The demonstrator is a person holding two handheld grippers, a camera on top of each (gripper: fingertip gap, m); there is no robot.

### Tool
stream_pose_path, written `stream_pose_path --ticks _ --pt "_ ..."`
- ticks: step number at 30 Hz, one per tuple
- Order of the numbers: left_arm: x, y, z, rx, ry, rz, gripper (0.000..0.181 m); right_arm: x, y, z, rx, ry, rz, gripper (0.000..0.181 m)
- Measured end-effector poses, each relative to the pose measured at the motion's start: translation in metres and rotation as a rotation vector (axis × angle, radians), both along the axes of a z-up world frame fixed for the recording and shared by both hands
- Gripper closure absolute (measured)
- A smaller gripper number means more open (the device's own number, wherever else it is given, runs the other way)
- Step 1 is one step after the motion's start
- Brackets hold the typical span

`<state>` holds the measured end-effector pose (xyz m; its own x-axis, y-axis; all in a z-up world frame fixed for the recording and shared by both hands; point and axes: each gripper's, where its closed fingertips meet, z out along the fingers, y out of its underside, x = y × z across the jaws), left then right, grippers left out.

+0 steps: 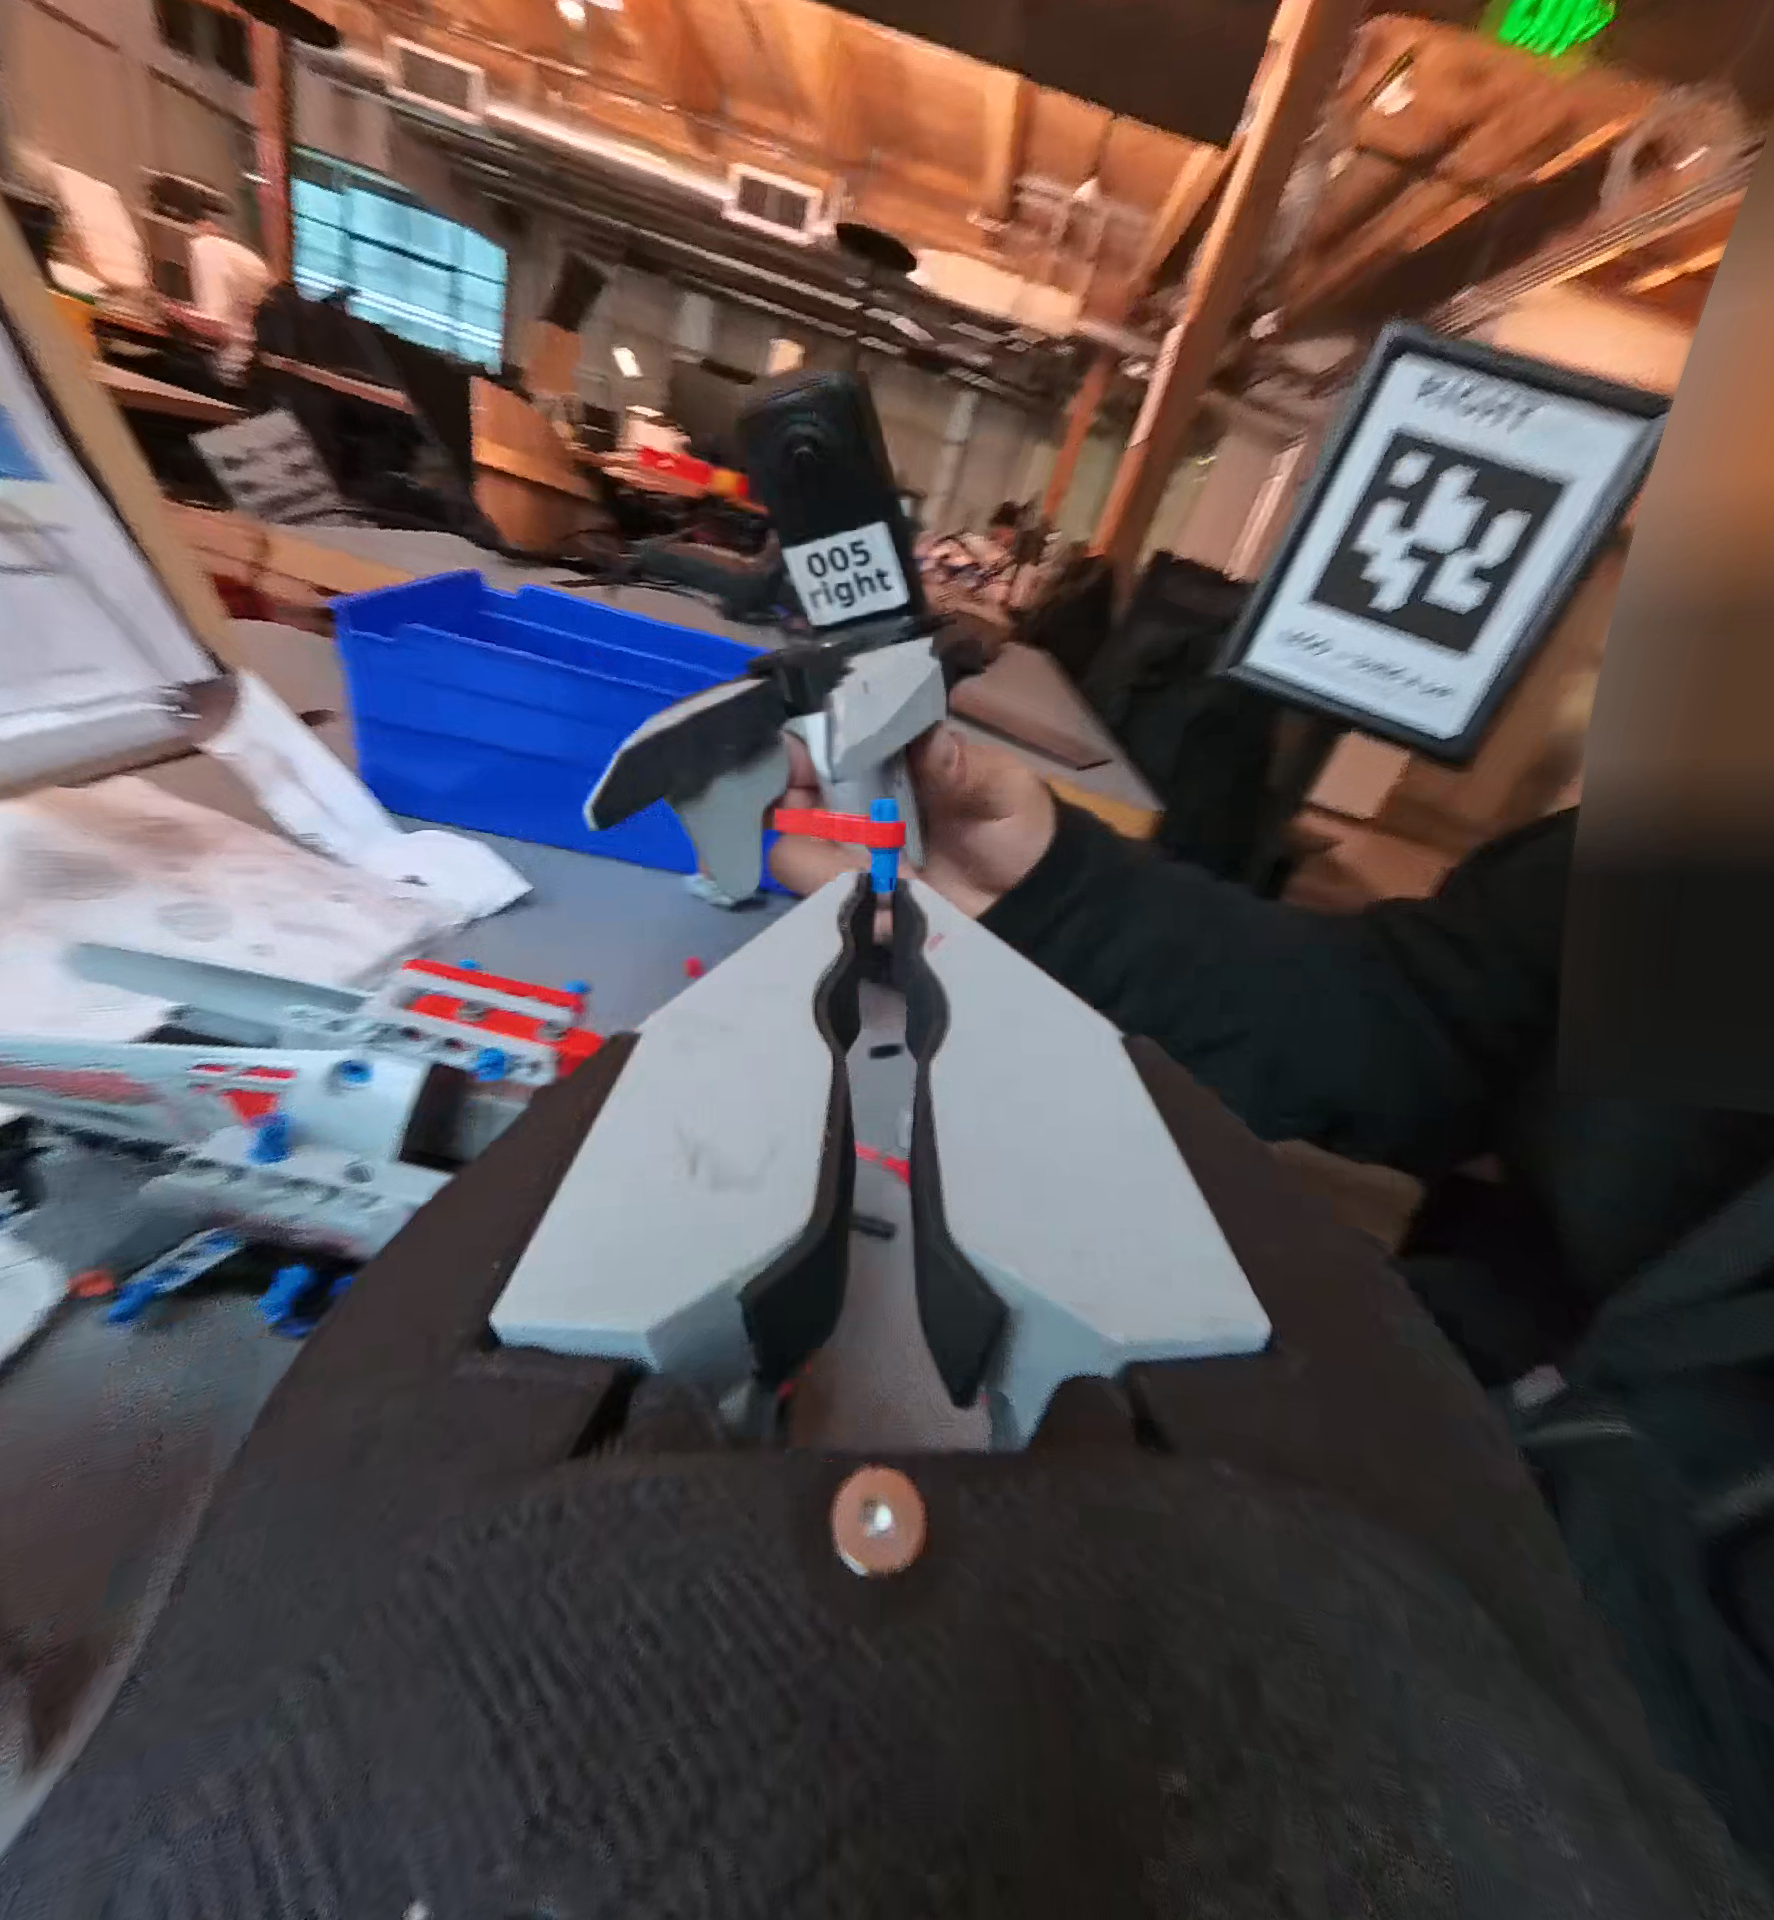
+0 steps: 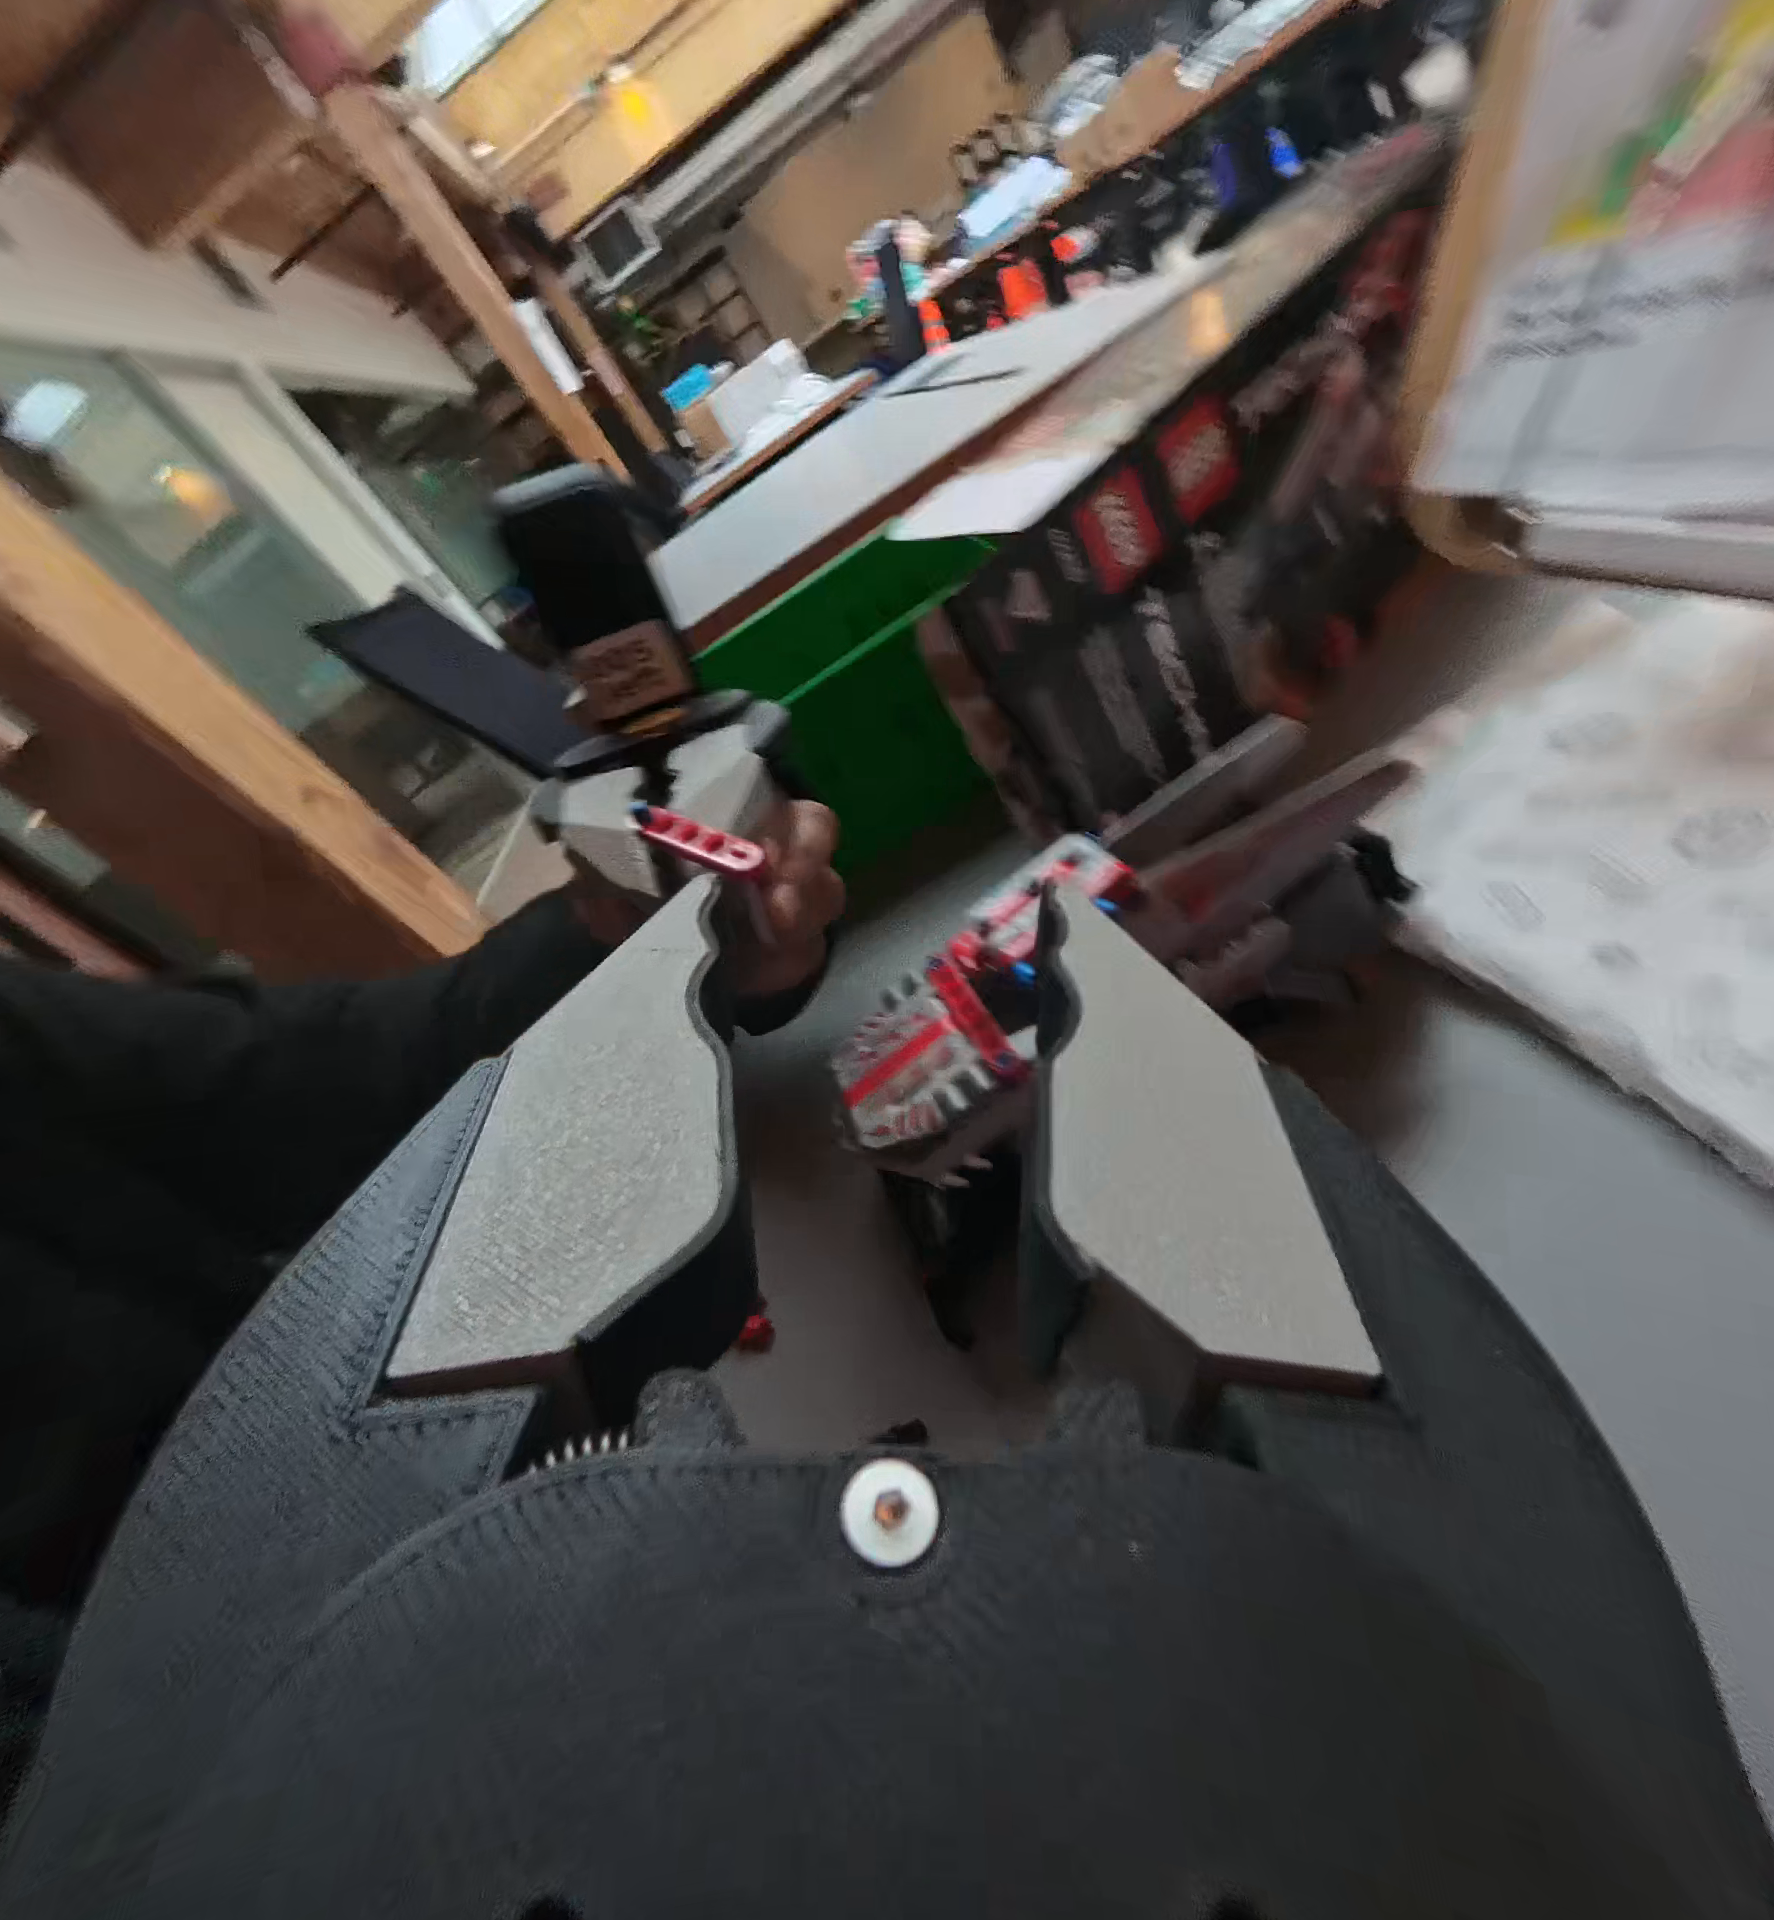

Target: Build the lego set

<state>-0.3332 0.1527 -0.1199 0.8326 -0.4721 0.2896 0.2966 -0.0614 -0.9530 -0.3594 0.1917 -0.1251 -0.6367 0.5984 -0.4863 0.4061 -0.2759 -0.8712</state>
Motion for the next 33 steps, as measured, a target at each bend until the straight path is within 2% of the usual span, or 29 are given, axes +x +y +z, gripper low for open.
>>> stream_pose_path --ticks 3,6,8,9,11,14,20,22,26,28,33 --pt "0.006 0.0 0.002 0.006 -0.074 -0.053 0.18 0.02 -0.028 0.021 -0.042 0.118 0.162 0.133" --pt "0.009 0.001 -0.002 -0.013 -0.058 -0.066 0.18 0.026 -0.035 0.022 -0.017 0.154 0.195 0.138" --pt "0.012 -0.001 0.001 -0.005 -0.076 -0.092 0.18 0.029 -0.039 0.017 0.029 0.158 0.215 0.164" --pt "0.012 -0.001 0.001 -0.003 -0.081 -0.097 0.179 0.029 -0.041 0.015 0.039 0.159 0.221 0.167" --pt "0.013 -0.003 0.003 0.005 -0.096 -0.109 0.18 0.026 -0.041 0.012 0.053 0.146 0.208 0.167" --pt "0.012 -0.004 0.005 0.018 -0.121 -0.12 0.18 0.023 -0.04 0.006 0.058 0.123 0.195 0.151" --pt "0.01 -0.001 -0.003 -0.036 -0.11 -0.103 0.18 0.023 -0.045 -0.001 0.157 0.156 0.185 0.159" --pt "0.008 -0.003 -0.001 -0.031 -0.137 -0.111 0.18 0.023 -0.044 -0.004 0.207 0.165 0.174 0.175" --pt "0.0 0.0 -0.006 -0.06 -0.129 -0.07 0.179 0.023 -0.046 -0.012 0.204 0.112 0.199 0.177" --pt "-0.002 0.001 -0.01 -0.083 -0.1 -0.053 0.179 0.022 -0.045 -0.015 0.173 0.072 0.208 0.177" --pt "0.0 0.002 -0.015 -0.095 -0.012 -0.029 0.179 0.022 -0.036 -0.002 -0.053 0.012 0.241 0.178"
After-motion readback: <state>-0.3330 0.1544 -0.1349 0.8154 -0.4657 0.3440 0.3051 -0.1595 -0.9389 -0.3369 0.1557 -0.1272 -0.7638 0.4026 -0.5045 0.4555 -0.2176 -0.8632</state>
